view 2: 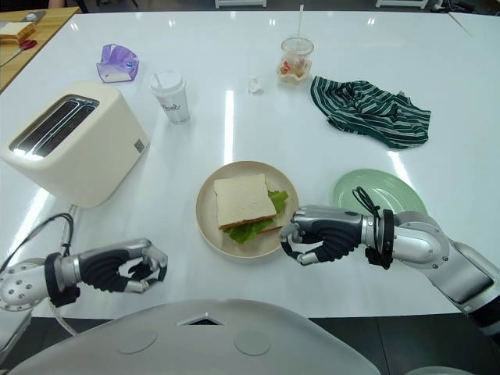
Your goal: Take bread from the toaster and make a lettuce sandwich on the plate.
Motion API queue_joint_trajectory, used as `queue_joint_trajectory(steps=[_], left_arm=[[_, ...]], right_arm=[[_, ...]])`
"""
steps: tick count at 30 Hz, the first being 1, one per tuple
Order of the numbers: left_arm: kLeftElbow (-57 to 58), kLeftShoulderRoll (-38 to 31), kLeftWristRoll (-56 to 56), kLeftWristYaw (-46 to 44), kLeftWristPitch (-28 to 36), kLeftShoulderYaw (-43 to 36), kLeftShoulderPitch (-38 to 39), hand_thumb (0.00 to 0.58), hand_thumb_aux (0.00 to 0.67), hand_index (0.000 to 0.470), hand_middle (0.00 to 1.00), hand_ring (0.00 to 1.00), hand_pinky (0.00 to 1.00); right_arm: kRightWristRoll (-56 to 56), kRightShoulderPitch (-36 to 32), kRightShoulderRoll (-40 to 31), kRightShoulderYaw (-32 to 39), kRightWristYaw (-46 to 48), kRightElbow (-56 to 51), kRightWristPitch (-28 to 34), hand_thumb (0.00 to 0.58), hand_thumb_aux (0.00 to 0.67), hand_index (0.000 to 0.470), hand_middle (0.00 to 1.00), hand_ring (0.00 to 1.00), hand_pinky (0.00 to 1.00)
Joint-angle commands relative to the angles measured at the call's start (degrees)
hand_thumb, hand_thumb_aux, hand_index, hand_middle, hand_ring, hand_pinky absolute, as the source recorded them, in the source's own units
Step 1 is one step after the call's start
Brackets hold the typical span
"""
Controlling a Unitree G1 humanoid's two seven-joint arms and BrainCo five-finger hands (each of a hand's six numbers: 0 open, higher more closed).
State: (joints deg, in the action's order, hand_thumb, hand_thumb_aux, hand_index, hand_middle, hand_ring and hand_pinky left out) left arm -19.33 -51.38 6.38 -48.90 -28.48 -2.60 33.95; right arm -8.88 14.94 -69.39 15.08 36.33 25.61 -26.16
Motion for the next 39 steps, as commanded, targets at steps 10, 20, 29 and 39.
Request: queue_joint_trajectory(steps=[10, 20, 29, 39], left_arm=[[10.05, 8.71, -7.19, -0.51, 2.28, -12.6, -10.15, 0.58, 0.67, 0.47, 1.0, 1.0, 1.0], [18.68, 12.68, -13.64, 4.3, -0.56, -16.26, -14.19, 0.58, 0.67, 0.47, 1.0, 1.0, 1.0], [24.65, 16.29, -19.45, 11.34, -2.2, -18.04, -19.27, 0.58, 0.67, 0.47, 1.0, 1.0, 1.0], [27.99, 18.74, -25.8, 21.64, -1.92, -16.58, -25.96, 0.58, 0.67, 0.47, 1.0, 1.0, 1.0]], right_arm=[[16.23, 4.7, 6.33, 5.12, 9.25, -7.87, 3.3, 0.58, 0.67, 0.47, 1.0, 1.0, 1.0], [24.1, 2.42, 14.6, 7.94, 8.06, -12.65, 2.7, 0.58, 0.67, 0.47, 1.0, 1.0, 1.0], [32.48, -1.64, 20.77, 9.19, 2.29, -18.84, 1.23, 0.58, 0.67, 0.47, 1.0, 1.0, 1.0], [40.24, -9.04, 27.87, 8.22, -7.71, -25.15, 2.36, 0.58, 0.67, 0.47, 1.0, 1.0, 1.0]])
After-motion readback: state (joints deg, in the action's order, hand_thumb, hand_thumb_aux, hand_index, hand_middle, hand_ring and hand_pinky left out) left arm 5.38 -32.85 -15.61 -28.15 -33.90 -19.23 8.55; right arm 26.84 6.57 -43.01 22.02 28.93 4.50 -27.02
